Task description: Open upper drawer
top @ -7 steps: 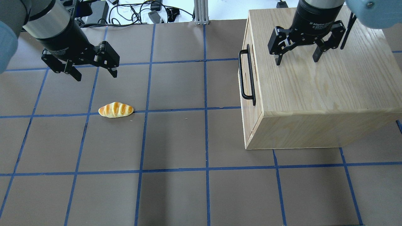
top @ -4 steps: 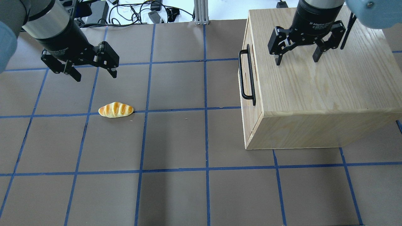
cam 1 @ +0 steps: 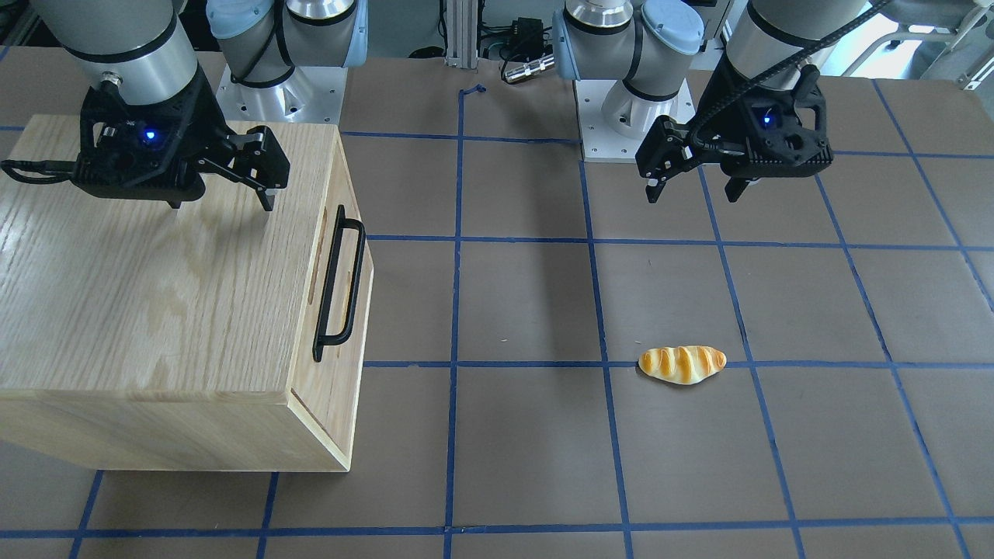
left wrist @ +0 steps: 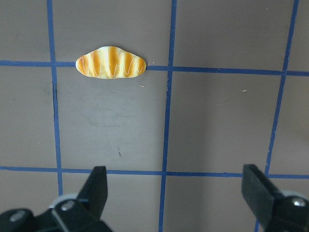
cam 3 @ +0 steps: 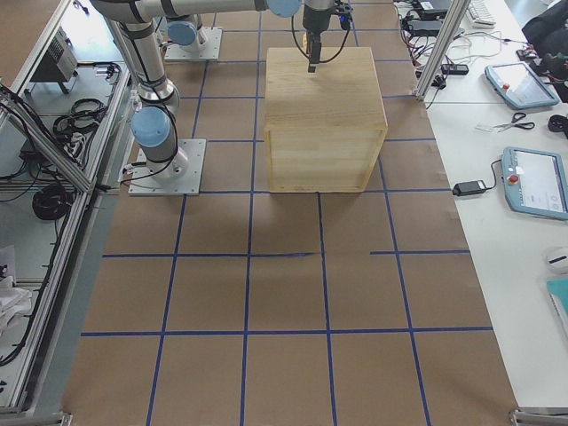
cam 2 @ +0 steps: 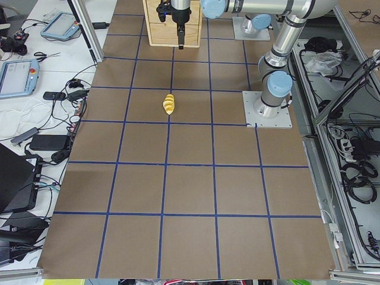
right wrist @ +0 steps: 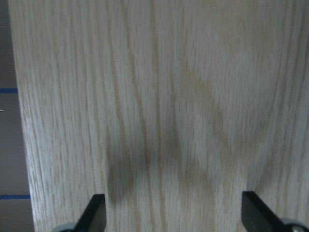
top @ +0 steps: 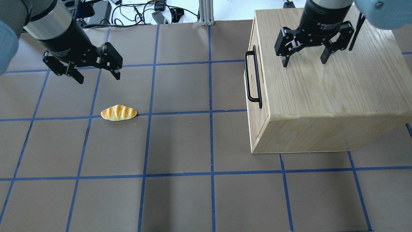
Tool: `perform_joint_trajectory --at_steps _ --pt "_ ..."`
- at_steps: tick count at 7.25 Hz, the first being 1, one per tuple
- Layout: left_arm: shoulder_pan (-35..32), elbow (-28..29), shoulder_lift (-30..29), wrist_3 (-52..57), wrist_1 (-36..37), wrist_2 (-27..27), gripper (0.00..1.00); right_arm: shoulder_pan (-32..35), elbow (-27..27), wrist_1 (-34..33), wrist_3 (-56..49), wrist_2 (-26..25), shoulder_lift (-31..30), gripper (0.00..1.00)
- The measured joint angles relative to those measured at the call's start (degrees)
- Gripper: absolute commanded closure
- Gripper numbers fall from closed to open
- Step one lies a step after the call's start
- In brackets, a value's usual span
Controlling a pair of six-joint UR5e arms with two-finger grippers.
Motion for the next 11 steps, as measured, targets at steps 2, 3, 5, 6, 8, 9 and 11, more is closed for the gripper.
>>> perform_joint_trajectory --at_steps 2,3,5,6,8,9,11 --pt "0.1 0.6 -0.9 0.2 0.3 -0.1 0.0 0.0 0.0 0.0 0.0 0.0 0.0 0.0" --pt "0.4 0.9 -1.0 0.2 0.3 -0.2 0.0 0.0 0.0 0.0 0.0 0.0 0.0 0.0" --pt "1.5 0.9 -1.3 -0.1 0.4 -1.0 0.0 0.0 0.0 0.0 0.0 0.0 0.0 0.0" --pt "1.5 0.9 -1.6 -0.1 0.7 -1.8 0.0 0.0 0.0 0.0 0.0 0.0 0.0 0.0" --pt "1.3 1.0 -2.0 -1.3 2.5 -3.1 0.0 0.0 0.0 0.0 0.0 0.0 0.0 0.0" --pt "1.1 0.9 -2.5 -2.7 4.8 -4.9 0.0 0.0 0.0 0.0 0.0 0.0 0.0 0.0" --pt "-1.8 1.0 -3.8 -9.1 8.5 -7.1 0.0 0.0 0.0 0.0 0.0 0.0 0.0 0.0"
